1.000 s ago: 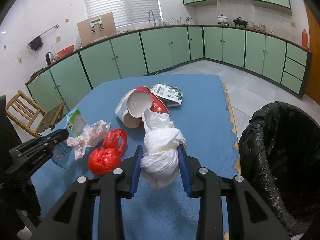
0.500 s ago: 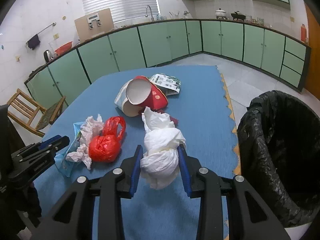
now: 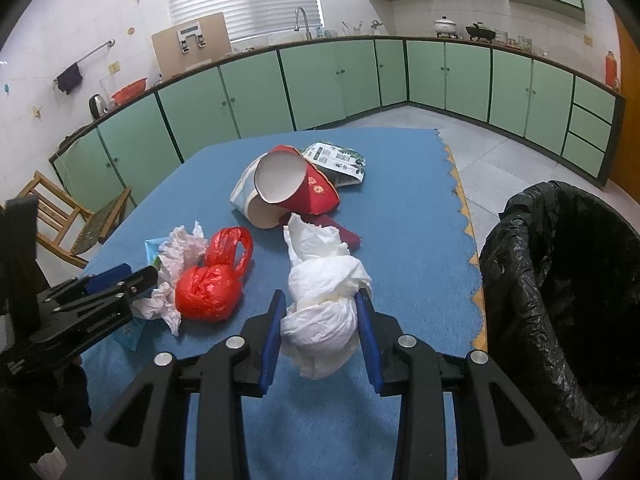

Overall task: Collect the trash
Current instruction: 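Lift the white bag and blue milk carton toward the trash bin, then open both grippers over the bin to drop the bag and carton, then move both grippers back over the tissue and red bags on the mat, then grasp the white tissue with the left gripper while the right grasps the red bag, then carry the white tissue and red plastic bag over the trash bin, then open both grippers to drop the tissue and red bag into the bin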

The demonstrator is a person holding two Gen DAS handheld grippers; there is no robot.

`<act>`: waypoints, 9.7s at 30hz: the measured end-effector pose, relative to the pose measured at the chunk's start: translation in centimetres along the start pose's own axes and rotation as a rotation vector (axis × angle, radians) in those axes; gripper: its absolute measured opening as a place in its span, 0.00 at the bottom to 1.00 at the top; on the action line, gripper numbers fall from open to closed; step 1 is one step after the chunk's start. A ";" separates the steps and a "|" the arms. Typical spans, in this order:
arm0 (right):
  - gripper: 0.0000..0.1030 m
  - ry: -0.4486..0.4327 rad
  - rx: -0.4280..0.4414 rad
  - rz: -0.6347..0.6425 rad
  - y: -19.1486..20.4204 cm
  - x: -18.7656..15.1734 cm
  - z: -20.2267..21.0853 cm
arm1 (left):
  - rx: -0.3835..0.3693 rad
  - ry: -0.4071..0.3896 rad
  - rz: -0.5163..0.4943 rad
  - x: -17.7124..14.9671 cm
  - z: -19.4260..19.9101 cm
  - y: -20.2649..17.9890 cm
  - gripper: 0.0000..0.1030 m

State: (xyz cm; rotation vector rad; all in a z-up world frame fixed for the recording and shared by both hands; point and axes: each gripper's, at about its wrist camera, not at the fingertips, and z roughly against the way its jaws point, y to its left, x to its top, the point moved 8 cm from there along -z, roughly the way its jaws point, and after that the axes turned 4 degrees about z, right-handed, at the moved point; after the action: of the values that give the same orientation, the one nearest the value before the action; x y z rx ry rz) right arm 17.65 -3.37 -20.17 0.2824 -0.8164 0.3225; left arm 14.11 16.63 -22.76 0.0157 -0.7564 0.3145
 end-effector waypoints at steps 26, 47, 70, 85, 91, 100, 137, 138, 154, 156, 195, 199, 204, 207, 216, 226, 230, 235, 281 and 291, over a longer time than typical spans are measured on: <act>0.34 -0.136 -0.005 -0.004 -0.2 3.4 5.6 | -0.125 -0.154 -0.030 5.0 7.1 -3.8 0.08; 0.34 -0.264 -0.151 -0.111 -9.3 4.6 14.1 | -0.333 -0.197 -0.168 4.8 9.7 -16.7 0.08; 0.34 -0.245 -0.393 -0.256 -25.8 0.4 18.0 | -0.586 -0.169 -0.349 2.0 7.6 -38.0 0.08; 0.42 -0.158 -0.413 -0.312 -30.8 -3.0 14.5 | -0.573 -0.033 -0.411 -0.7 1.4 -43.9 0.12; 0.62 -0.134 -0.444 -0.312 -31.0 -3.7 14.3 | -0.583 -0.019 -0.382 -0.4 1.4 -43.8 0.50; 0.94 -0.144 -0.462 -0.352 -29.4 -3.9 15.6 | -0.536 -0.109 -0.349 2.1 4.0 -38.4 0.80; 0.94 -0.157 -0.159 -0.081 -2.6 0.2 4.3 | -0.032 -0.177 -0.114 1.9 3.7 -2.5 0.82; 0.94 -0.154 -0.158 -0.076 -2.4 0.2 4.1 | -0.028 -0.169 -0.112 1.7 3.4 -2.4 0.81; 0.94 -0.103 -0.142 -0.039 -1.7 0.1 1.8 | 0.006 0.030 -0.025 0.3 -3.1 -0.4 0.63; 0.94 -0.101 -0.143 -0.038 -1.7 0.2 1.7 | -0.005 0.056 -0.019 0.0 -3.6 -0.4 0.54; 0.69 0.029 -0.017 0.064 9.4 0.9 -7.4 | 0.032 0.017 0.036 2.5 -2.3 6.5 0.18; 0.45 0.077 0.045 0.057 9.9 0.4 -8.1 | 0.030 0.016 0.028 2.7 -2.4 6.6 0.18; 0.41 0.073 0.071 0.054 10.2 0.7 -7.6 | 0.030 0.007 0.017 2.7 -2.2 6.6 0.18; 0.41 0.054 0.070 0.053 10.0 1.0 -6.7 | 0.028 -0.002 0.011 2.8 -1.8 6.2 0.18; 0.41 -0.023 0.048 0.027 7.7 2.8 -3.1 | -0.006 -0.041 -0.006 3.2 0.1 4.0 0.18; 0.41 -0.101 -0.003 -0.005 4.1 5.0 1.1 | -0.098 -0.108 -0.059 5.3 2.7 -1.8 0.18; 0.41 -0.121 -0.027 -0.016 2.3 5.2 2.7 | -0.138 -0.123 -0.078 5.7 3.5 -4.4 0.18; 0.41 -0.145 -0.071 -0.040 -0.6 5.3 4.7 | -0.188 -0.136 -0.108 5.8 4.2 -7.6 0.18; 0.41 -0.162 -0.439 -0.315 -29.0 -2.4 14.4 | -0.545 -0.083 -0.434 -0.6 2.1 -41.2 0.18; 0.46 -0.113 -0.456 -0.332 -31.3 -4.1 13.0 | -0.551 -0.026 -0.462 -2.1 0.1 -43.6 0.29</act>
State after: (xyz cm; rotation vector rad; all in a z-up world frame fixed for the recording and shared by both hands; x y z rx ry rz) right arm 18.46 -37.44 -18.55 0.0053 -0.9130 -0.1941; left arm 25.14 -25.55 -19.79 -0.3219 -0.8210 -0.3392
